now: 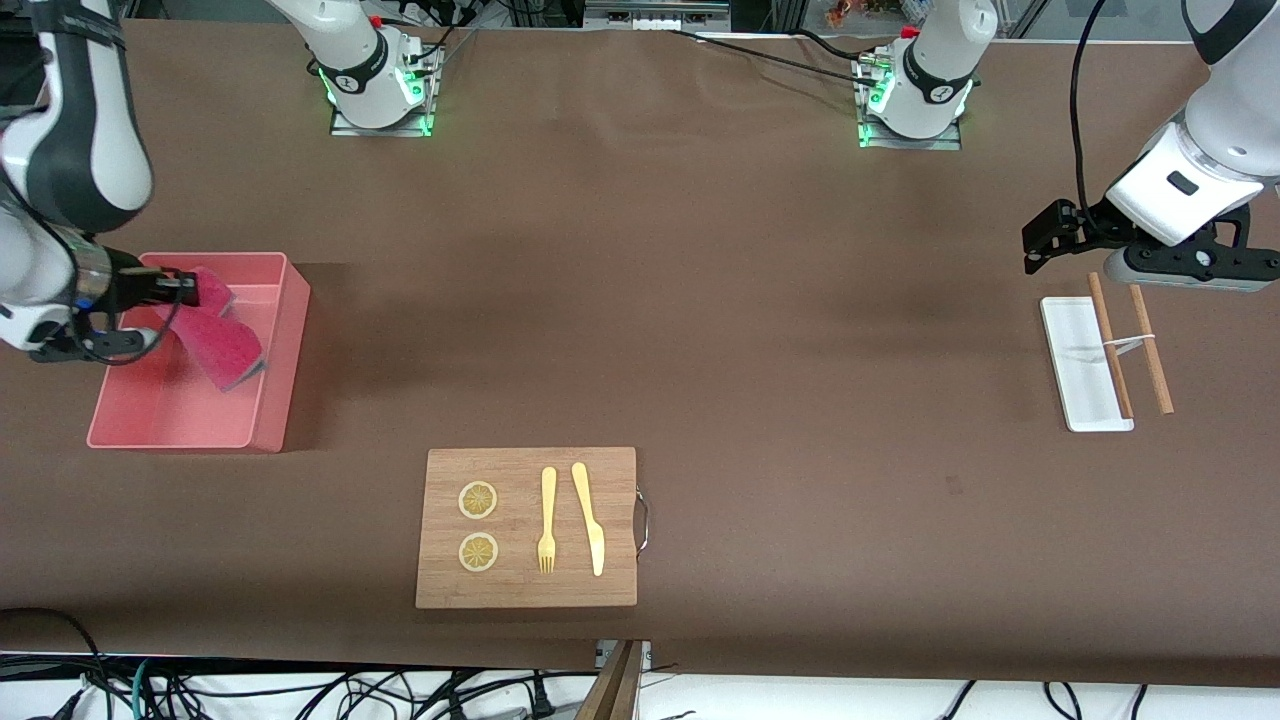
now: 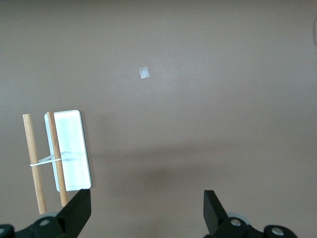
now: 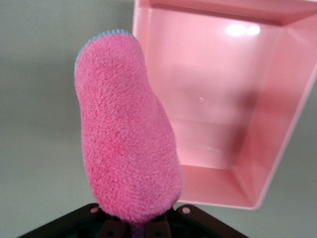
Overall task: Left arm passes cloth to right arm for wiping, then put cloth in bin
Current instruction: 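Move the cloth over the pink bin and release it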
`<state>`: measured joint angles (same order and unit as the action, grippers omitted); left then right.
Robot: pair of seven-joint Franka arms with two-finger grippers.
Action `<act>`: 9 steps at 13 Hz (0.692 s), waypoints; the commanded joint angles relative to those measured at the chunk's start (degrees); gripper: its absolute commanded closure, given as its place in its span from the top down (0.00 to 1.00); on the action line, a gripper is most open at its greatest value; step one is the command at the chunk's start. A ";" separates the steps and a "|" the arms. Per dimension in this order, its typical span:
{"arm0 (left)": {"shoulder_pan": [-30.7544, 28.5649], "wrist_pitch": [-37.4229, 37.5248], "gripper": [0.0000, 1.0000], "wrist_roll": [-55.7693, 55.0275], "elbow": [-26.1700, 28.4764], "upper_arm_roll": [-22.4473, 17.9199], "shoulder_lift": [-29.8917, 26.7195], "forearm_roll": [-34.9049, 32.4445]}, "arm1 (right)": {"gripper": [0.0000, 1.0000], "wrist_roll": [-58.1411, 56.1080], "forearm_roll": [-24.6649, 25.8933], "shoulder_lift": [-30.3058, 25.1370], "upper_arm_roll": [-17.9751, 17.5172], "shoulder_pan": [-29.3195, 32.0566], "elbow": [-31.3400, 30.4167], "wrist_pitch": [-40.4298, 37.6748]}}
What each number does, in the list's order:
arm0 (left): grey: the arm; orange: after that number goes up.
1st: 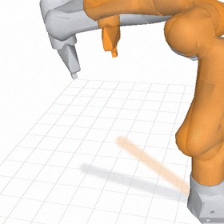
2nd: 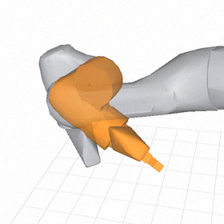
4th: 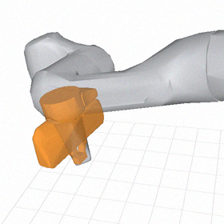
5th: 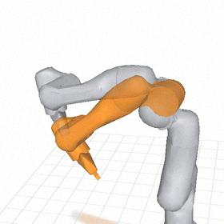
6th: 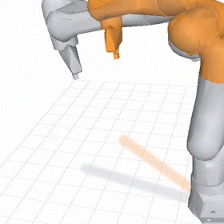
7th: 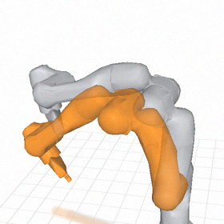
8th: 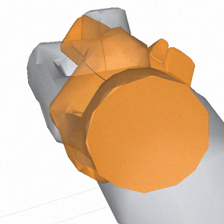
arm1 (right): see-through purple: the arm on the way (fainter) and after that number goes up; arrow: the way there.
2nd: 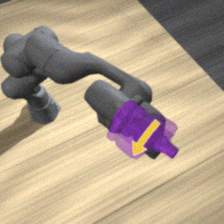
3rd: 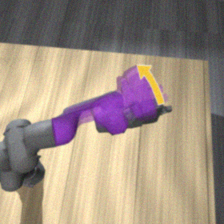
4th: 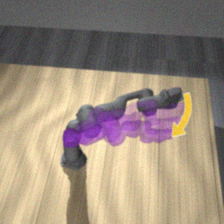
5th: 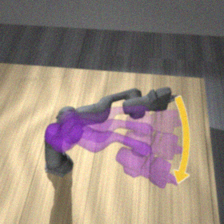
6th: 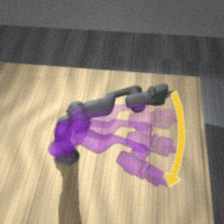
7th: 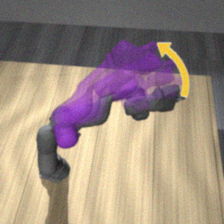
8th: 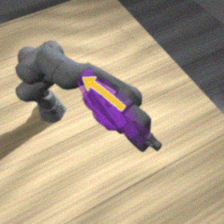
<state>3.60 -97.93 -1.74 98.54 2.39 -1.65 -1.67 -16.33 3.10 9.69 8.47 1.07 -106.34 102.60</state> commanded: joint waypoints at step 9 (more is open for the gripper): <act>0.44 0.89 1.00 0.77 -0.19 -0.37 -0.55 0.79 | 1.00 1.72 0.15 -5.64 -4.59 1.65 3.40 -5.38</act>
<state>3.66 -97.87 -1.74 98.54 2.39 -1.65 -1.67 -16.35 3.45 6.67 6.88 1.93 -104.59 100.32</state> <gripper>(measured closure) 0.000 0.256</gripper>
